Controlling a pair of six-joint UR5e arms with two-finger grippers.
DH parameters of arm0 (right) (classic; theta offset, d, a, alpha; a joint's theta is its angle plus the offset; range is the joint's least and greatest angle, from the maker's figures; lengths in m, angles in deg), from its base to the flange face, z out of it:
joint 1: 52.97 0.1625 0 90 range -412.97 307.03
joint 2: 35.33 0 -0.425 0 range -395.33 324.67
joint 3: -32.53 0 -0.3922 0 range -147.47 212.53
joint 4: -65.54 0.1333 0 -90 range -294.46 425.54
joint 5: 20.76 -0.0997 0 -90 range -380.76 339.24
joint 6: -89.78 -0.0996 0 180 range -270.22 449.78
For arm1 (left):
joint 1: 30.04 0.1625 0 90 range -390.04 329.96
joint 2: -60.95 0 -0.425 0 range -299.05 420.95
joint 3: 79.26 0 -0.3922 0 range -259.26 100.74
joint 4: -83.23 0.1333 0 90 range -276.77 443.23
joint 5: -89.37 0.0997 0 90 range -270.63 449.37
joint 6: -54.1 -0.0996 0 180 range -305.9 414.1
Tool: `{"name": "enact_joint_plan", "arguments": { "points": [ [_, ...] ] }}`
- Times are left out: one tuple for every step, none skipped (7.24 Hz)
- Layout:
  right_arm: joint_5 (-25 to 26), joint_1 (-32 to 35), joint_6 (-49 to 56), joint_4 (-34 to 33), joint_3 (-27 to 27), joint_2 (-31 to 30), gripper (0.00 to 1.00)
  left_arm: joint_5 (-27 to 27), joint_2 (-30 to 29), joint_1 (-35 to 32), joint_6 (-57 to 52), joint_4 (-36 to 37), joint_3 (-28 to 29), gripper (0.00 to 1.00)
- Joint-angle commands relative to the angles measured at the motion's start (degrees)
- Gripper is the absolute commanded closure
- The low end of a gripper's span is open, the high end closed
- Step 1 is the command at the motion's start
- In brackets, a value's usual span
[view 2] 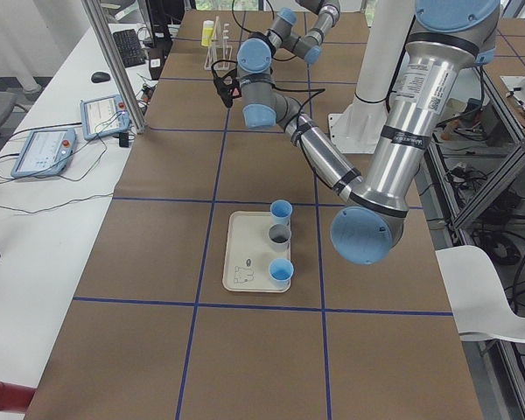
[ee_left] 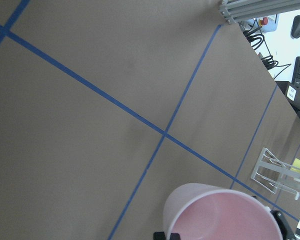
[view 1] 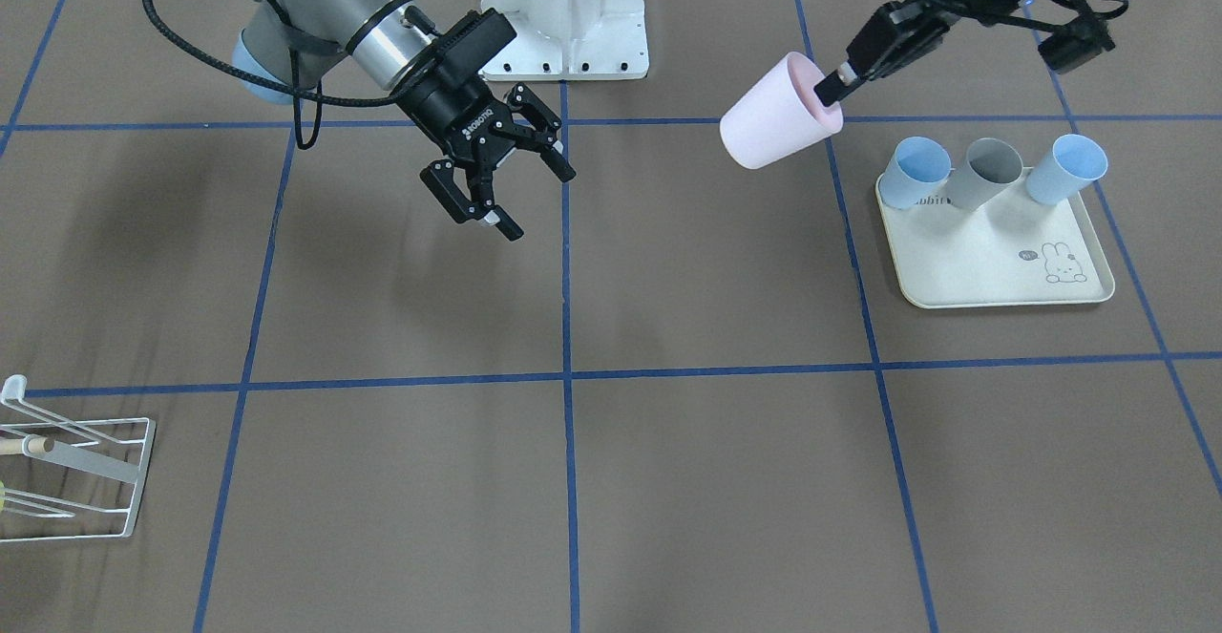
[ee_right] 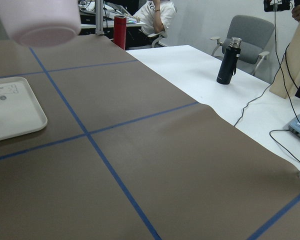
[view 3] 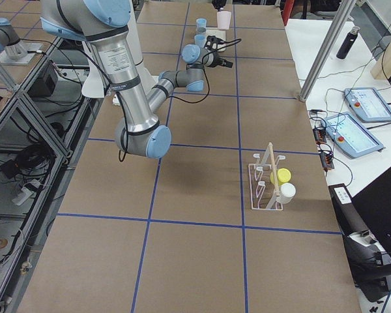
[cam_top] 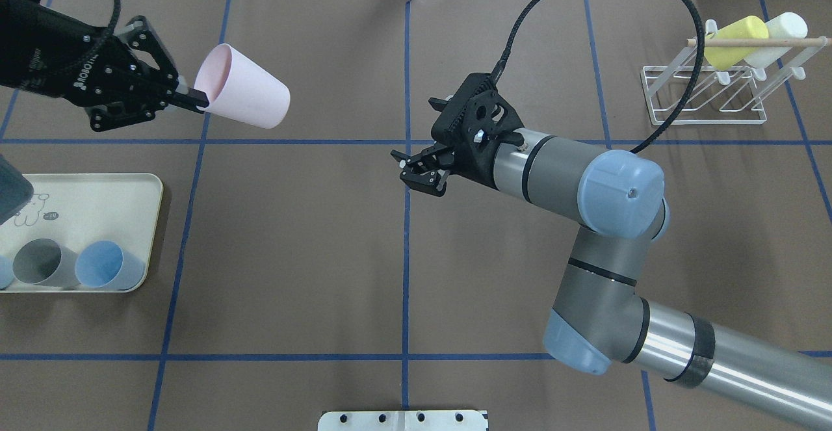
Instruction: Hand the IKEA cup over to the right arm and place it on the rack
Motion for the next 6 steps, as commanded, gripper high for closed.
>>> {"name": "enact_joint_plan", "arguments": {
  "points": [
    [2.4,-3.3,2.0,4.2,0.0,0.2,0.01,0.5,-2.8,3.4,3.3,-0.2,0.5,1.00],
    [2.4,-3.3,2.7,4.3,0.2,0.2,0.01,0.6,-3.1,4.0,3.3,-0.1,0.7,1.00],
    [2.8,-3.4,5.4,4.3,0.3,0.2,0.01,0.6,-3.7,4.4,3.3,-0.1,1.1,1.00],
    [3.0,-3.5,7.0,4.3,0.6,0.2,0.01,0.6,-5.0,4.9,3.3,-0.1,2.0,1.00],
    [3.1,-4.0,8.4,5.9,0.6,0.6,0.01,0.9,-5.3,5.7,3.2,0.0,2.3,1.00],
    [3.1,-4.2,8.5,7.0,0.6,0.6,0.01,1.7,-5.7,6.3,3.2,0.0,2.6,1.00]
  ]
}}
